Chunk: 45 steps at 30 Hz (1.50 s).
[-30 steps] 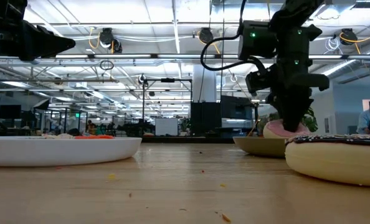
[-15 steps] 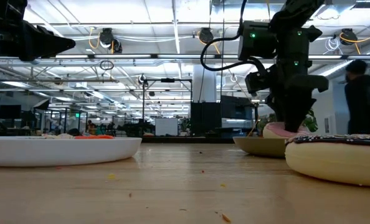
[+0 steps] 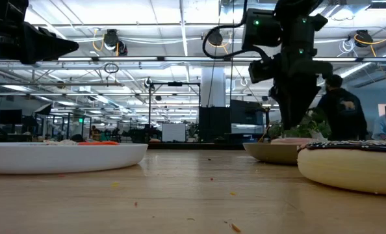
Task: Pick & Place donuts
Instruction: Put the large pink donut on the gray plate, then put the large black donut on the gray plate
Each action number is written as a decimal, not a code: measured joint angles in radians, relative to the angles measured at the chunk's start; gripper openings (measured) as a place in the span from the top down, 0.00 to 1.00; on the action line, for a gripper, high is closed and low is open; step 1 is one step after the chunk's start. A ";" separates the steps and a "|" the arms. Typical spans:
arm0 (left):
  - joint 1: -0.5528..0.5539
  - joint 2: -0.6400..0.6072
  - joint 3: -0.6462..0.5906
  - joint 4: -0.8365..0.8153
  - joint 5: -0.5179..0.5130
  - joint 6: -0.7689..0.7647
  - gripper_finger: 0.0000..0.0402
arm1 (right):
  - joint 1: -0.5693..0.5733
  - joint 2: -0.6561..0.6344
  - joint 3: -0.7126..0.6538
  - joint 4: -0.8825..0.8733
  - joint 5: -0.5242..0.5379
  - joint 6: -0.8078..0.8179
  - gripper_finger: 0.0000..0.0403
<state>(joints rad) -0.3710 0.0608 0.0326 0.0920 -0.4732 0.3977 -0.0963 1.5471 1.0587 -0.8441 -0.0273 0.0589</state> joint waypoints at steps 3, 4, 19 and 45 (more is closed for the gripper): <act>0.000 0.000 0.000 -0.006 0.000 -0.008 0.90 | 0.000 0.000 0.045 -0.063 -0.001 0.001 0.57; 0.000 0.000 0.000 -0.009 0.000 -0.008 0.90 | 0.002 0.000 0.065 -0.091 -0.003 0.005 0.57; 0.000 0.000 0.000 -0.016 0.000 -0.028 0.90 | 0.328 -0.107 0.277 0.041 -0.048 -0.083 0.67; 0.000 0.000 0.000 -0.022 -0.008 -0.043 0.90 | 0.534 -0.163 0.275 0.248 -0.109 -0.025 0.99</act>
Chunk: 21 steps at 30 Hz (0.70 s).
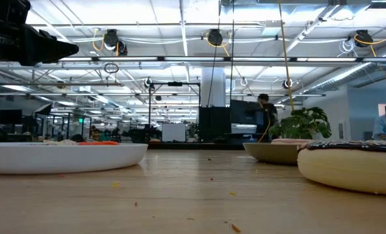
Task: Pick & Place donuts
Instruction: Put the large black donut on the gray plate
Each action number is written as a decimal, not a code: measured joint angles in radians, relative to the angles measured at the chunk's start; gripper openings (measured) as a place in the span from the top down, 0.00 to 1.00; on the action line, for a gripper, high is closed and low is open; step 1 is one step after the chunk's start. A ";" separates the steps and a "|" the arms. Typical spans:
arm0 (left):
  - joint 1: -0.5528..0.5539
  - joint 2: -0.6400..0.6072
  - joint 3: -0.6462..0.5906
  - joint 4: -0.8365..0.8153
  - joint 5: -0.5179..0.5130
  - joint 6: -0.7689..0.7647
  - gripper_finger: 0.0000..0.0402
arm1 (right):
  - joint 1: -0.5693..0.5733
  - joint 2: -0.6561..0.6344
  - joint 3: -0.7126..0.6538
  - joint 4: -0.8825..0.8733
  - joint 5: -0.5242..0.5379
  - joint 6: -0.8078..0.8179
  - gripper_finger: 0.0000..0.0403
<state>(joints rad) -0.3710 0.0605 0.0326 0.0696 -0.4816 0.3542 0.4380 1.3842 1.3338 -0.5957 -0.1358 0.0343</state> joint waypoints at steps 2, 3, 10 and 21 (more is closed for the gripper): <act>0.000 0.000 0.000 0.000 0.000 0.001 0.90 | 0.022 -0.006 0.000 0.046 0.003 0.010 0.99; 0.000 0.000 0.000 0.000 0.000 0.001 0.90 | 0.031 -0.007 0.000 0.077 0.003 0.019 0.99; 0.000 0.000 0.000 0.000 0.000 0.001 0.90 | 0.114 0.032 0.000 0.065 0.093 0.096 1.00; 0.000 0.000 0.000 0.001 0.000 -0.002 0.90 | 0.243 0.219 0.221 -0.307 0.135 0.372 1.00</act>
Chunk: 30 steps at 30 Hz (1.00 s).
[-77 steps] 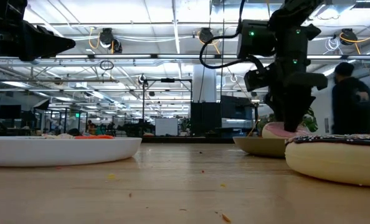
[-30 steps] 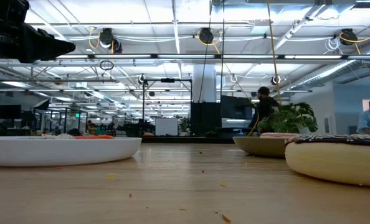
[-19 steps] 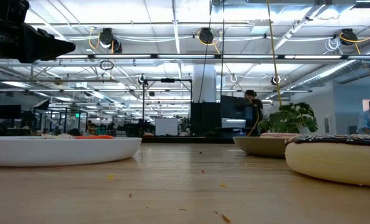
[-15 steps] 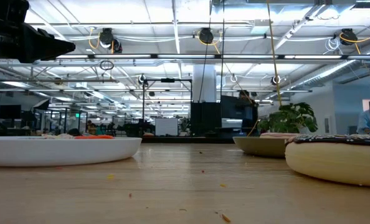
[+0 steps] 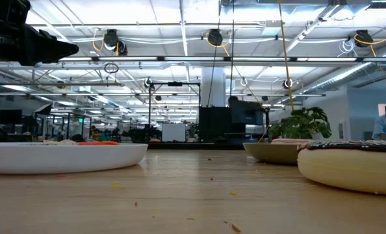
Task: Pick & Place donuts
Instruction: Put the large black donut on the gray plate
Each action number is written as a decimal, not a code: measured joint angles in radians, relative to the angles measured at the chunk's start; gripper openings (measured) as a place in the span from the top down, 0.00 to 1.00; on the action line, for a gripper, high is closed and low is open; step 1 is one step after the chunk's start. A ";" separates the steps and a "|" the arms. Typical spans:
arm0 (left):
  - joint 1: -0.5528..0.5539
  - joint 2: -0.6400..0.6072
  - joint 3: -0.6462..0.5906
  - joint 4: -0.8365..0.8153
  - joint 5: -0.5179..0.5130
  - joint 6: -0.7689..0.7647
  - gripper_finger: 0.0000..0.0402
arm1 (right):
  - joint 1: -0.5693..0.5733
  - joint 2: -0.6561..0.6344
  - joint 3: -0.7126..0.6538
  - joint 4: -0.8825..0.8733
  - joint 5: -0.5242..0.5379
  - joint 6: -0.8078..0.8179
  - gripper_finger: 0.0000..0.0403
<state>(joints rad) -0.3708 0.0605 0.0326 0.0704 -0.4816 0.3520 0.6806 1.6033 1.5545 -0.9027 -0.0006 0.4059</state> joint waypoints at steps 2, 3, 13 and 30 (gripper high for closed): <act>0.000 0.000 0.000 0.000 0.000 -0.013 0.90 | 0.010 0.063 0.052 -0.057 -0.001 0.005 1.00; 0.000 0.000 0.000 0.001 0.000 -0.016 0.90 | 0.015 0.093 0.075 -0.088 -0.001 0.010 1.00; 0.000 0.000 0.000 0.001 0.000 -0.022 0.90 | -0.019 0.265 0.115 -0.153 0.049 -0.123 1.00; 0.000 0.000 0.000 -0.026 -0.022 -0.014 0.90 | -0.194 0.279 0.070 -0.081 -0.072 -0.322 1.00</act>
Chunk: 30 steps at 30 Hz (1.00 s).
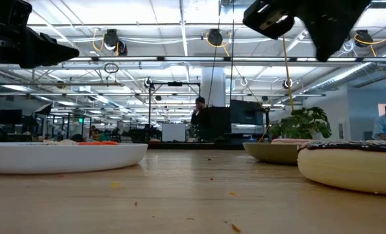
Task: Pick & Place donuts
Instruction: Put the large black donut on the gray plate
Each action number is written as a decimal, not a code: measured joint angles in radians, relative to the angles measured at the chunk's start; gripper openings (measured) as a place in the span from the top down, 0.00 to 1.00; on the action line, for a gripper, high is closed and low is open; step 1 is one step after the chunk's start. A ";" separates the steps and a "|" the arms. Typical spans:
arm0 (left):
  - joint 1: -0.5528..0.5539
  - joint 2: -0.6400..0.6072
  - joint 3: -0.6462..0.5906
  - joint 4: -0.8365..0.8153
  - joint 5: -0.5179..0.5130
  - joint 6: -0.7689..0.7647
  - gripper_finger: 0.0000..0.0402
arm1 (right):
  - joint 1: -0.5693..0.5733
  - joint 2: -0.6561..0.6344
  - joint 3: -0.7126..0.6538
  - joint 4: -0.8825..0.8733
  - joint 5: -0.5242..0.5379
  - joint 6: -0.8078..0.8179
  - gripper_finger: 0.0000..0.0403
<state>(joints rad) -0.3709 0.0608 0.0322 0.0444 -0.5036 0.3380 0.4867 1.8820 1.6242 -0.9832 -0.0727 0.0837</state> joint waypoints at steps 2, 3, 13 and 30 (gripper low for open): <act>0.000 0.000 0.000 -0.012 0.000 0.000 0.90 | 0.015 0.000 -0.005 -0.005 -0.008 0.000 1.00; 0.000 0.000 0.000 -0.014 -0.001 0.000 0.90 | 0.025 0.000 -0.008 -0.003 -0.007 0.000 1.00; 0.000 0.000 0.000 0.002 -0.001 -0.008 0.90 | 0.097 -0.001 -0.087 0.080 0.050 -0.020 0.71; 0.000 0.000 0.000 0.010 -0.001 -0.007 0.90 | 0.124 -0.001 -0.259 0.277 0.070 -0.035 0.57</act>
<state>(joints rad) -0.3710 0.0607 0.0322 0.0540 -0.5046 0.3305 0.6103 1.8812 1.3650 -0.7063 -0.0023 0.0483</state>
